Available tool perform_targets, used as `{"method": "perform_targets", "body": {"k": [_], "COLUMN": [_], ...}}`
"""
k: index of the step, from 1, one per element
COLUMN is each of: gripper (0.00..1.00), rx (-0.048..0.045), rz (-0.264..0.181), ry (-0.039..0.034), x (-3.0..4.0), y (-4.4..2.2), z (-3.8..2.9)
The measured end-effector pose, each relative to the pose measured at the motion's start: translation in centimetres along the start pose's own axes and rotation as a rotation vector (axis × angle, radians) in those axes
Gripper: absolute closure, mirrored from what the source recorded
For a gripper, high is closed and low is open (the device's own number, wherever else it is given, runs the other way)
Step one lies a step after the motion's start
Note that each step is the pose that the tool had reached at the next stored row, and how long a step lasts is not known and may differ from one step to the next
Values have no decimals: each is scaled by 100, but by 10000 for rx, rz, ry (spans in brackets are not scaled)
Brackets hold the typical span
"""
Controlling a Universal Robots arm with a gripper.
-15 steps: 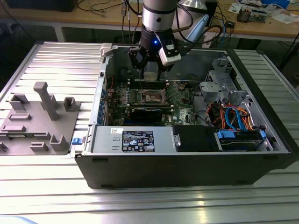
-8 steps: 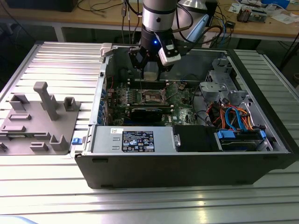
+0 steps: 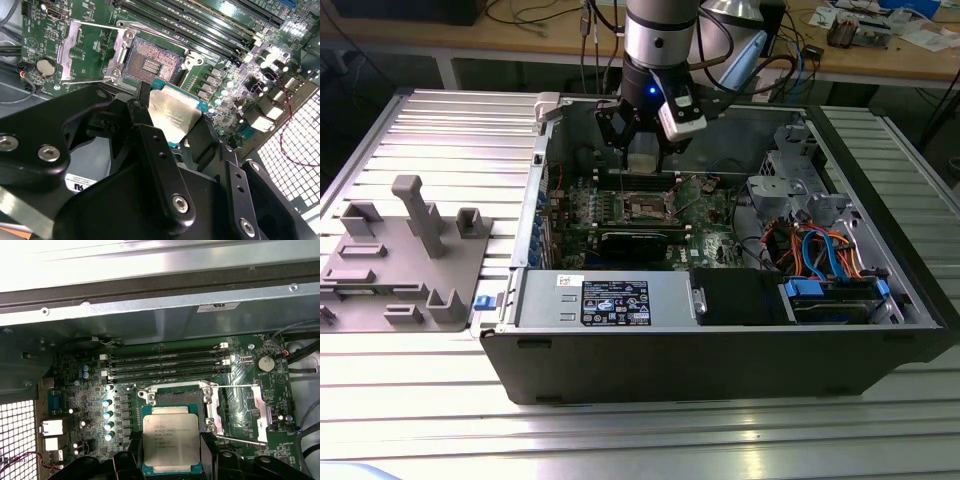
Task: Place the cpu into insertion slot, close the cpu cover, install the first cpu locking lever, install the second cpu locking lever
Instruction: 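Place the cpu into insertion slot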
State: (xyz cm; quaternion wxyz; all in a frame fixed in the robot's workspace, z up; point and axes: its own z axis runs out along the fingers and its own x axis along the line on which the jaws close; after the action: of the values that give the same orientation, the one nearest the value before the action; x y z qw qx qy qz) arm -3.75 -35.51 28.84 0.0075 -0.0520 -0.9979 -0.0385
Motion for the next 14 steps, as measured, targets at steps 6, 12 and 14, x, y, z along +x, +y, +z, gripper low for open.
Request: {"method": "perform_targets", "body": {"k": [6, 12, 14], "gripper": [45, 45, 45], "rx": [-2, -2, -2], "rz": [75, 135, 153], "ry": [-6, -10, -13], "x": [0, 0, 0], "y": [0, 0, 0], "z": [2, 4, 4]}}
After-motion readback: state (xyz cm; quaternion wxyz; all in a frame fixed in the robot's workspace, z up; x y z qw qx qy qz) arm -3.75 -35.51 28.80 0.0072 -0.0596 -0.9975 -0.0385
